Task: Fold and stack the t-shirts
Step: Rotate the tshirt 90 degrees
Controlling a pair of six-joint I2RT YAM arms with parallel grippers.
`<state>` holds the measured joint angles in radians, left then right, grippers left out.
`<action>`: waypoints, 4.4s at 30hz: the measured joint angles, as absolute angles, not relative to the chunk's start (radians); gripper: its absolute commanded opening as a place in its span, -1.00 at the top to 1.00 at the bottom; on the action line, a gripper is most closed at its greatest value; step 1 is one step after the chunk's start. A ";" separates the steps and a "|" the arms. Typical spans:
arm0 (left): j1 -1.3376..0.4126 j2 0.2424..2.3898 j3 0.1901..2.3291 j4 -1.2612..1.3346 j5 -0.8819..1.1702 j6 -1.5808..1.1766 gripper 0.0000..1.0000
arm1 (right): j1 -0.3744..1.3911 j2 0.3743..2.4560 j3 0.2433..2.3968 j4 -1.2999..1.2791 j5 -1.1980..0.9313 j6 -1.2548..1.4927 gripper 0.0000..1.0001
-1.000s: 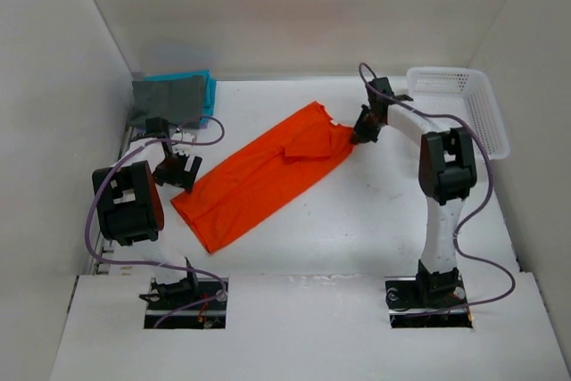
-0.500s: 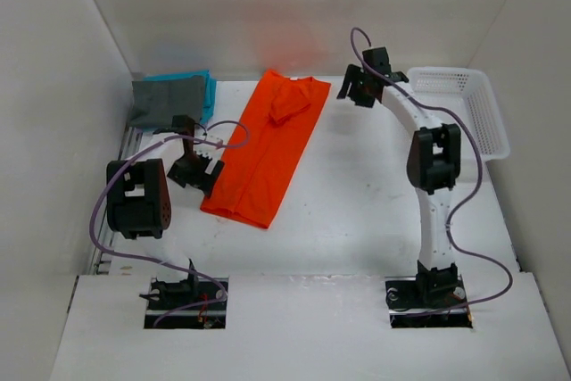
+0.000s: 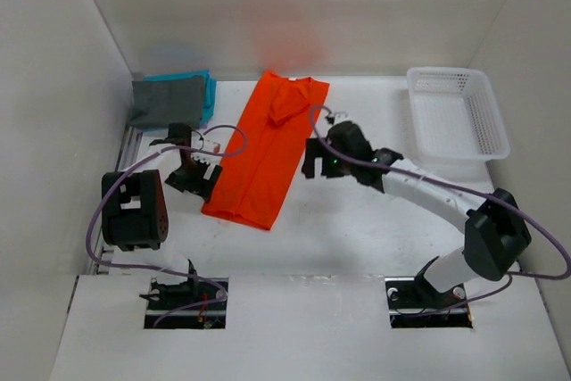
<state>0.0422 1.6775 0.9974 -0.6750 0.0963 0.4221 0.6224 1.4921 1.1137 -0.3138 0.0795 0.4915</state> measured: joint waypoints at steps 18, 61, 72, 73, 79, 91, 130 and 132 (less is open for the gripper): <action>-0.046 1.472 0.842 -0.662 0.159 0.410 -0.75 | 1.015 1.602 0.883 -0.154 0.149 0.941 -0.36; -0.551 0.769 0.465 -0.863 0.098 1.614 -0.44 | 1.067 1.564 0.514 0.281 -0.049 1.353 0.84; -0.786 0.867 0.395 -0.788 0.079 1.584 0.13 | 1.068 1.566 0.512 0.289 -0.063 1.347 0.83; -0.785 0.886 0.400 -0.774 0.073 1.571 0.17 | 1.068 1.566 0.511 0.290 -0.064 1.347 0.83; -0.761 0.984 0.429 -0.725 0.056 1.502 0.82 | 1.068 1.566 0.509 0.293 -0.076 1.339 0.83; -0.896 1.040 0.490 -0.736 0.080 1.310 0.97 | 1.058 1.486 0.451 0.252 -0.106 1.317 0.83; -1.151 1.095 0.526 -0.739 0.024 1.085 0.28 | 1.008 1.232 0.387 -0.031 -0.157 1.206 0.17; -1.155 1.092 0.514 -0.739 0.027 1.079 0.40 | 1.017 1.240 0.387 -0.023 -0.162 1.209 0.23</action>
